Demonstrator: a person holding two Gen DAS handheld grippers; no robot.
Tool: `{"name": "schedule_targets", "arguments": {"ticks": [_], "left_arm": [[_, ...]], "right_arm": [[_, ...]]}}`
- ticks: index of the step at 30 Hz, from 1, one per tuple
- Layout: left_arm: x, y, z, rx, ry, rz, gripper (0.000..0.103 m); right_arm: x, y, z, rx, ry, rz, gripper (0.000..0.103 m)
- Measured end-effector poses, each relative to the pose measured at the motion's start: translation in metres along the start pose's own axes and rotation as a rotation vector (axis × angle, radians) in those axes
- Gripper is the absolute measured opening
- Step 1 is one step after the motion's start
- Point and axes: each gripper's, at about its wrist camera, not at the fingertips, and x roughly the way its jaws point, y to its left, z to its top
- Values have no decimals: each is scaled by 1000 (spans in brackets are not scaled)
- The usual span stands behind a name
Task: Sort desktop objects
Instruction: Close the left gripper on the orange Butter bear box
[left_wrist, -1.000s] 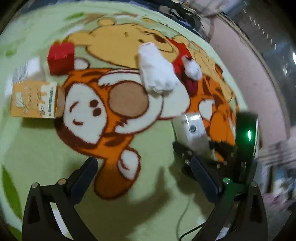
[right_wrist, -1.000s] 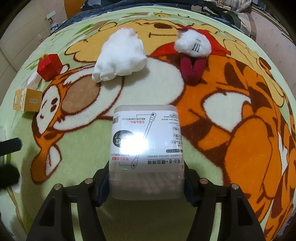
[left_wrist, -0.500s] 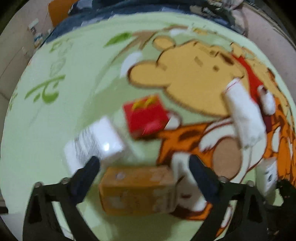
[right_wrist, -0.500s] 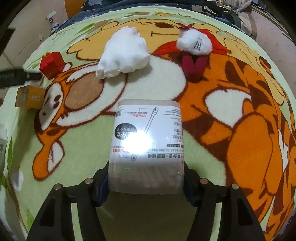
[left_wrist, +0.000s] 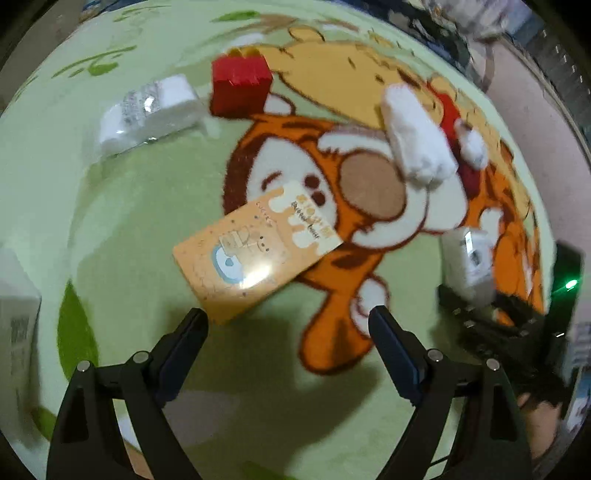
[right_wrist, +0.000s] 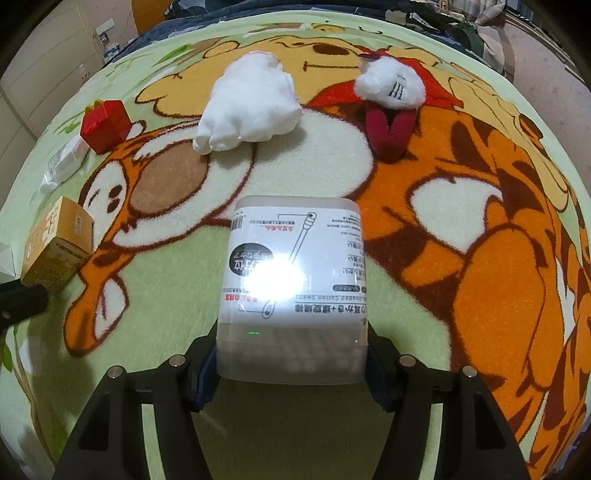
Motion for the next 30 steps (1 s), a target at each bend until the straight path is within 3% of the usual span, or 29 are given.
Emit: {"name": "schedule_targets", "arguments": {"ticks": [3, 5, 8, 13, 15, 17, 21, 26, 29, 30], "left_arm": [[-12, 1, 15, 51, -50, 78, 90], [-6, -1, 30, 137, -25, 107, 90], [14, -5, 49, 304, 52, 85, 90], [47, -2, 55, 392, 218, -44, 91], [54, -6, 48, 434, 265, -30, 91], [53, -14, 37, 498, 256, -21, 91], [53, -18, 31, 477, 223, 13, 89], [47, -10, 38, 348, 179, -3, 84], [47, -8, 40, 304, 150, 32, 64], [47, -7, 40, 297, 142, 46, 51]], "right_arm": [[0, 0, 0, -1, 0, -1, 66], [1, -1, 0, 5, -1, -1, 66], [0, 0, -1, 15, -2, -3, 66], [1, 6, -4, 23, -3, -10, 66], [1, 7, -3, 23, -2, -16, 66], [2, 8, -3, 21, -1, -22, 66], [5, 9, 0, 21, -5, -33, 66], [4, 12, 3, 15, -4, -49, 66], [6, 14, 4, 14, -6, -61, 66], [6, 15, 5, 10, -9, -68, 65]]}}
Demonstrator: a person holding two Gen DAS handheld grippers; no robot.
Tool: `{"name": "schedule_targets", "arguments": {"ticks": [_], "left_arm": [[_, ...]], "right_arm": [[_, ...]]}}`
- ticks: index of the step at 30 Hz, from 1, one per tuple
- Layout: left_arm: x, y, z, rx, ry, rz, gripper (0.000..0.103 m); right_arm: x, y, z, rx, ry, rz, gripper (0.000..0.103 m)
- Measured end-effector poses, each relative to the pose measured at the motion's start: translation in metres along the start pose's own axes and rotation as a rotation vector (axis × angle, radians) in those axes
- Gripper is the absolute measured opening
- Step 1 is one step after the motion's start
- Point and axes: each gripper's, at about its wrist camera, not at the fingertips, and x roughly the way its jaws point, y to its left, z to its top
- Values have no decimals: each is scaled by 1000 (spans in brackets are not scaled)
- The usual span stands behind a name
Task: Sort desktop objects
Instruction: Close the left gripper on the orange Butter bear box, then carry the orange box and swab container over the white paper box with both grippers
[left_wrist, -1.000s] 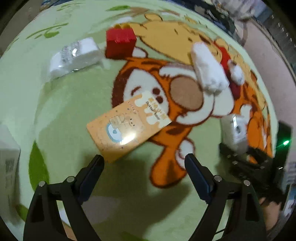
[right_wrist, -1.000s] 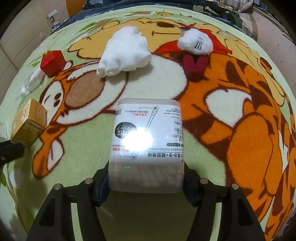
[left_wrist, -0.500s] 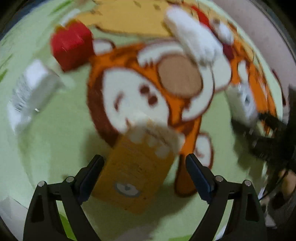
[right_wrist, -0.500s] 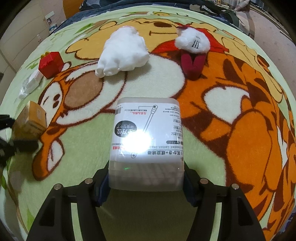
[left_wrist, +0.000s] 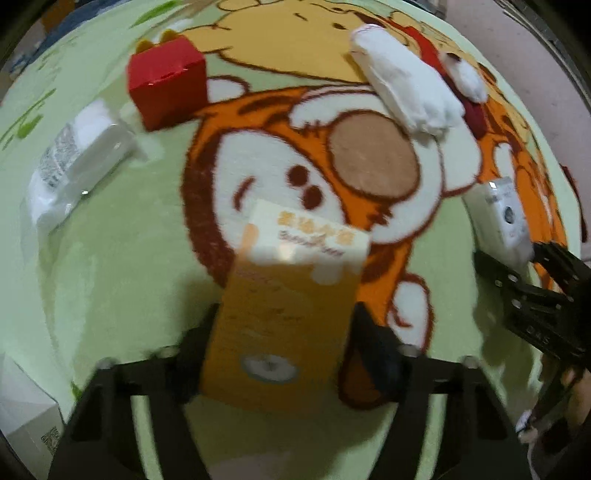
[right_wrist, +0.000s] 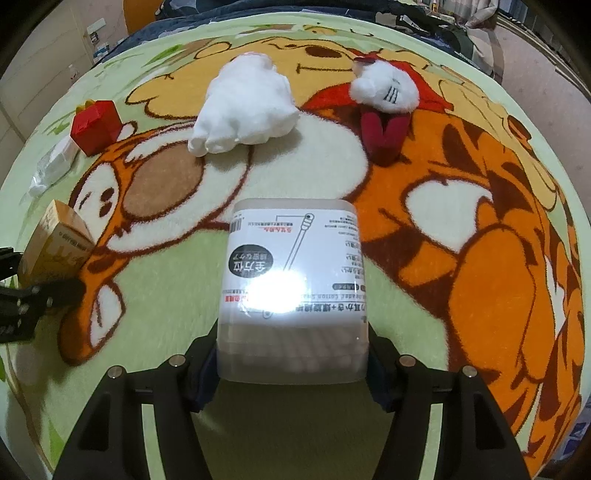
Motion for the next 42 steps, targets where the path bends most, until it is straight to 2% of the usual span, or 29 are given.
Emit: {"name": "schedule_targets", "arguments": {"ticks": [9, 17, 22, 29, 37, 42], "left_arm": [[-22, 1, -17, -141, -76, 42, 49], [-32, 10, -46, -294, -71, 87, 49], [-34, 11, -71, -329, -72, 125, 49], [-77, 0, -82, -365, -119, 145, 49], [-158, -12, -104, -391, -209, 191, 50], [-207, -3, -133, -428, -241, 219, 50]], "right_arm": [[-20, 0, -6, -7, -36, 8, 64], [-38, 14, -15, -50, -2, 19, 64], [-57, 32, -21, -85, 13, 27, 64], [-94, 51, -24, -111, -5, 51, 64], [-152, 67, -25, -132, -59, 78, 64], [-200, 92, -29, -181, -111, 113, 64]]}}
